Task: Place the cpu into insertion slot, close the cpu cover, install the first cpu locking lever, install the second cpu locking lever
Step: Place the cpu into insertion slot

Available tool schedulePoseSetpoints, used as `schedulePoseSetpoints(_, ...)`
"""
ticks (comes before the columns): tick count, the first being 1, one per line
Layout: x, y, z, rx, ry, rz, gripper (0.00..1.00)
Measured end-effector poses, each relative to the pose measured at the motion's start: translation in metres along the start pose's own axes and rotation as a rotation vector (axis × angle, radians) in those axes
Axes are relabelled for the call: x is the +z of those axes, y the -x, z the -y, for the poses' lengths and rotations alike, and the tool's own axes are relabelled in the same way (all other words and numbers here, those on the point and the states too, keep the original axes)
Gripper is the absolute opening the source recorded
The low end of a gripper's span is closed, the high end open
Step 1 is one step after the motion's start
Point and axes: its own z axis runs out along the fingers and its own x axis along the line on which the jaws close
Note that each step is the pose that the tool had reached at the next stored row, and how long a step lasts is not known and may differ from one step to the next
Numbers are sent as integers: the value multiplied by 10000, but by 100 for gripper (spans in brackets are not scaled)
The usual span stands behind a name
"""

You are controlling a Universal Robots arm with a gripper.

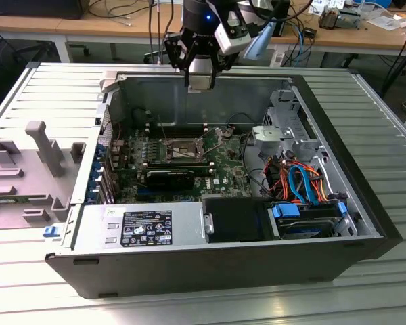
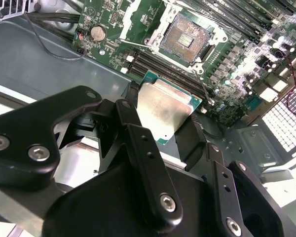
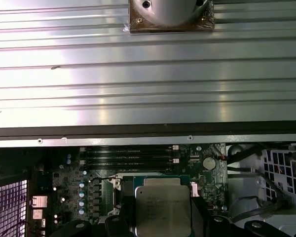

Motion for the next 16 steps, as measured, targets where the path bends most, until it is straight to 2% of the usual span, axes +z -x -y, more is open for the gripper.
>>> schedulePoseSetpoints(7, 5, -10, 12, -2, -4, -2, 55)
schedulePoseSetpoints(9, 38, -88, 54, -1, -2, -1, 55)
schedulePoseSetpoints(16, 40, -99, 59, -2, -2, -1, 55)
